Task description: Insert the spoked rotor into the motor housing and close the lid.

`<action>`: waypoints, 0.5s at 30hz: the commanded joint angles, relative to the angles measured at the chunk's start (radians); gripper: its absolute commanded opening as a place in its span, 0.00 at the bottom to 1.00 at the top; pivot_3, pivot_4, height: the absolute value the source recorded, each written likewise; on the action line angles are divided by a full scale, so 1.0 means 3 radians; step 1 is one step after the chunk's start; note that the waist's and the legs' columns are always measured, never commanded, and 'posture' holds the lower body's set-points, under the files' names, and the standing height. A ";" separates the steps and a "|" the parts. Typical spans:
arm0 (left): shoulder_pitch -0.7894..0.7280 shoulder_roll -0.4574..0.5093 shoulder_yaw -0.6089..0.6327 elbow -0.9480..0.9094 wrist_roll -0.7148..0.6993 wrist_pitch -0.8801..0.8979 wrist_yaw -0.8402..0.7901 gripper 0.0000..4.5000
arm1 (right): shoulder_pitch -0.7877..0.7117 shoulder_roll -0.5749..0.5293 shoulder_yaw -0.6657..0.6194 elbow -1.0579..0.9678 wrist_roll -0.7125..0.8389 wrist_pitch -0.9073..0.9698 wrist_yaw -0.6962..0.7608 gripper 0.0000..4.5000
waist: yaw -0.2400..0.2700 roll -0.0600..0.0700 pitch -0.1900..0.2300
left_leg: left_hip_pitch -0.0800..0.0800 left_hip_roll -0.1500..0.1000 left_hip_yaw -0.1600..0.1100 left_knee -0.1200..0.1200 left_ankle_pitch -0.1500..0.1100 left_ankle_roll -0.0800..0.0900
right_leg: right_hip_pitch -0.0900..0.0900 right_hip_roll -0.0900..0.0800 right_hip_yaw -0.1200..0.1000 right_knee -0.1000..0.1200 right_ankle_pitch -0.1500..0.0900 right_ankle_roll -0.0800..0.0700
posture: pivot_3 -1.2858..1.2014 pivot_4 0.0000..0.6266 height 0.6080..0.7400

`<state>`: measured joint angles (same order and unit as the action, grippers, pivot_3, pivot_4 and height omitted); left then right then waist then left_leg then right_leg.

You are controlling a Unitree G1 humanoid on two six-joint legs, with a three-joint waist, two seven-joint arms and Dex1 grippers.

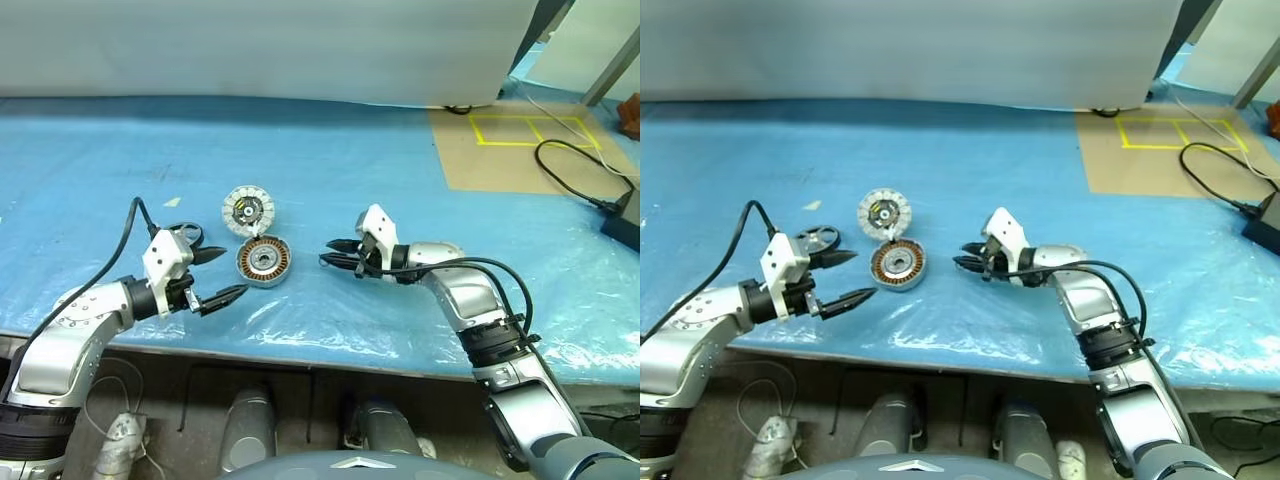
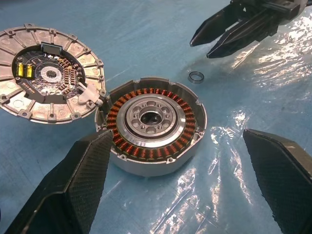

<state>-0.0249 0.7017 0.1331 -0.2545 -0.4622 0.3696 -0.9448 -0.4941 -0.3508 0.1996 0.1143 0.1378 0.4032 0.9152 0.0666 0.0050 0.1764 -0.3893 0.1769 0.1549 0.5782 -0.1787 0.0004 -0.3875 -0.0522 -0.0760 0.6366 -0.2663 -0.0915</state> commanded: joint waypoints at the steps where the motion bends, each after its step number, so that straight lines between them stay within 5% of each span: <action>1: -0.0020 0.0006 0.0037 -0.0046 -0.0007 -0.0055 0.0001 1.00 | -0.0018 0.0008 -0.0028 0.0065 0.0007 -0.0192 -0.0033 0.61 | 0.0004 0.0000 0.0000 | 0.0000 0.0000 0.0000 0.0000 0.0000 0.0000 | 0.0001 0.0000 0.0000 -0.0001 0.0000 0.0000 | 0.52 0.24 1.00; 6: -0.0068 -0.0019 -0.0004 -0.0035 0.0002 -0.0059 0.0015 1.00 | -0.0006 0.0006 0.0129 0.0550 -0.0158 -0.0558 0.0009 0.98 | 0.0003 0.0000 0.0000 | 0.0000 0.0000 0.0000 0.0000 0.0000 0.0000 | 0.0002 0.0000 0.0000 -0.0003 0.0000 0.0000 | 0.52 0.24 1.00; 15: -0.0074 -0.0025 -0.0010 -0.0056 0.0007 -0.0059 0.0032 1.00 | -0.0185 0.0185 0.0137 0.1614 -0.0335 -0.1352 -0.0072 1.00 | -0.0007 -0.0001 -0.0001 | 0.0019 0.0000 0.0001 0.0000 -0.0003 0.0006 | 0.0017 0.0000 0.0001 -0.0002 0.0000 -0.0001 | 0.52 0.24 1.00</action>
<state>-0.0428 0.6921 0.1165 -0.2478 -0.4579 0.3661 -0.9395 -0.5437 -0.3054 0.2319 0.5128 0.0649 0.0421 0.8995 0.0645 0.0047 0.1762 -0.3827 0.1770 0.1552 0.5784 -0.1797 0.0022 -0.3811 -0.0522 -0.0758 0.6360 -0.2664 -0.0917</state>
